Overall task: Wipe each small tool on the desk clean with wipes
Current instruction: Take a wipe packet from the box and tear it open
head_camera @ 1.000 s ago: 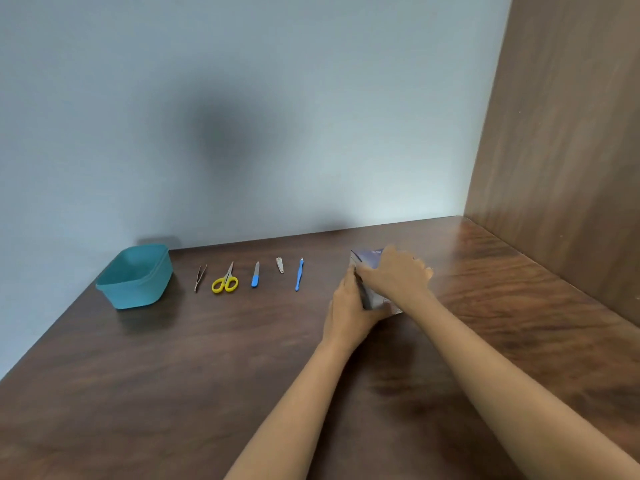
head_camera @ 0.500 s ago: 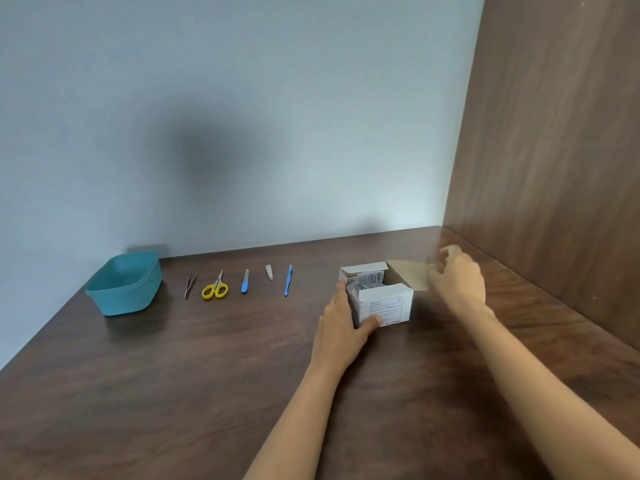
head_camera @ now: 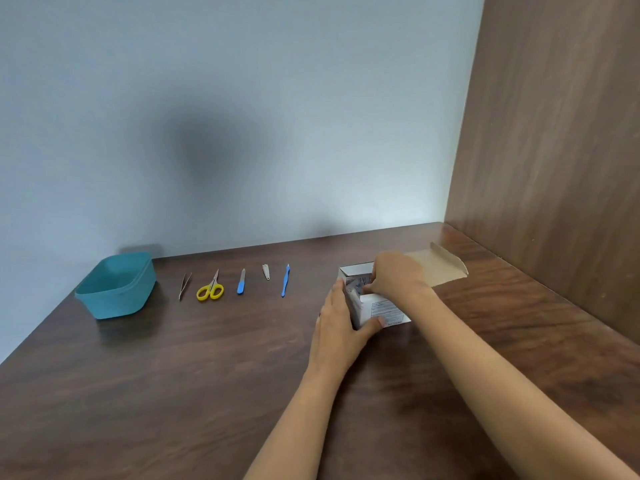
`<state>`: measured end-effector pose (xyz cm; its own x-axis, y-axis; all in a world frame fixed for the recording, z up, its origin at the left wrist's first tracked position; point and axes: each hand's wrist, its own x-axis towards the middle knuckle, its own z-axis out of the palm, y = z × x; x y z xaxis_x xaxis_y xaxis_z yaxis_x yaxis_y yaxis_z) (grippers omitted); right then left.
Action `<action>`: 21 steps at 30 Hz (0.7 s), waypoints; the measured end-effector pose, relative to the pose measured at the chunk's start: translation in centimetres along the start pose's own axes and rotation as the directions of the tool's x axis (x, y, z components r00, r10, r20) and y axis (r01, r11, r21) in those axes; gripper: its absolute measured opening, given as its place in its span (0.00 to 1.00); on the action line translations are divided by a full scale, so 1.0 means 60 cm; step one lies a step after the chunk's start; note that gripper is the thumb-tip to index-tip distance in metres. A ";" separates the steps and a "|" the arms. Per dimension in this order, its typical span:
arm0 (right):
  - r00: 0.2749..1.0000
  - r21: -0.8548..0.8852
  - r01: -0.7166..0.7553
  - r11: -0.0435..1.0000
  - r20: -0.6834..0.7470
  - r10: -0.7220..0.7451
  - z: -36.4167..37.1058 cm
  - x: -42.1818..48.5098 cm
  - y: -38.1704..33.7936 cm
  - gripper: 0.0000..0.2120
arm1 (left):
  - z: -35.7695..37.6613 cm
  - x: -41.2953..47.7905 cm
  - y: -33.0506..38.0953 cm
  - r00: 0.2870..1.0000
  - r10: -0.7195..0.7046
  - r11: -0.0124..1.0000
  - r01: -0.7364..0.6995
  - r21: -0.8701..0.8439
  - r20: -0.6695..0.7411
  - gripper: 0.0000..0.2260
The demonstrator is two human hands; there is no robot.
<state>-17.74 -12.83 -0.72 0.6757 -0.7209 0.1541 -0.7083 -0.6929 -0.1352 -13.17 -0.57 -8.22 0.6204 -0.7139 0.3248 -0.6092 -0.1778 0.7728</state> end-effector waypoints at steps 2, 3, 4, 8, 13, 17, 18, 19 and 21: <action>1.000 -0.057 -0.023 0.998 -0.008 0.023 0.005 0.002 -0.007 0.17 | 0.000 0.000 -0.003 1.000 -0.009 1.000 0.009 -0.027 -0.005 0.46; 0.999 -0.074 -0.034 0.997 -0.007 0.033 0.006 0.003 -0.010 0.15 | 0.001 0.000 -0.004 1.000 -0.013 0.999 0.013 -0.036 -0.007 0.47; 0.999 -0.087 -0.041 0.995 -0.005 0.041 0.006 0.004 -0.012 0.13 | 0.001 0.000 -0.004 1.000 -0.015 0.999 0.015 -0.039 -0.009 0.46; 0.999 -0.067 -0.031 0.997 -0.040 0.028 0.004 0.003 -0.013 0.12 | 0.002 -0.001 -0.005 0.999 -0.024 1.000 0.024 -0.003 -0.045 0.34; 0.991 0.152 -0.010 0.988 -0.130 0.030 -0.018 -0.003 0.014 0.07 | 0.007 0.000 -0.004 0.992 0.063 0.992 -0.051 0.113 -0.106 0.22; 0.966 0.394 0.032 0.919 -0.249 0.073 -0.023 -0.016 0.045 0.08 | 0.012 0.004 0.002 0.987 0.116 0.977 -0.093 0.191 -0.109 0.19; 0.959 0.463 0.042 0.886 -0.269 0.095 -0.019 -0.017 0.051 0.08 | 0.012 0.005 0.005 0.988 0.121 0.973 -0.098 0.209 -0.101 0.18; 0.953 0.521 0.059 0.851 -0.284 0.108 -0.014 -0.017 0.056 0.07 | 0.014 0.007 0.008 0.988 0.125 0.969 -0.101 0.226 -0.094 0.17; 0.948 0.592 0.079 0.802 -0.294 0.124 -0.004 -0.016 0.064 0.05 | 0.016 0.009 0.014 0.987 0.136 0.961 -0.110 0.254 -0.085 0.17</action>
<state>-21.15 -14.82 -1.16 0.4928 -0.7639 0.4167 -0.3938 -0.6229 -0.6760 -13.84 -1.74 -7.89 0.5715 -0.6714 0.4718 -0.7795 -0.2643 0.5680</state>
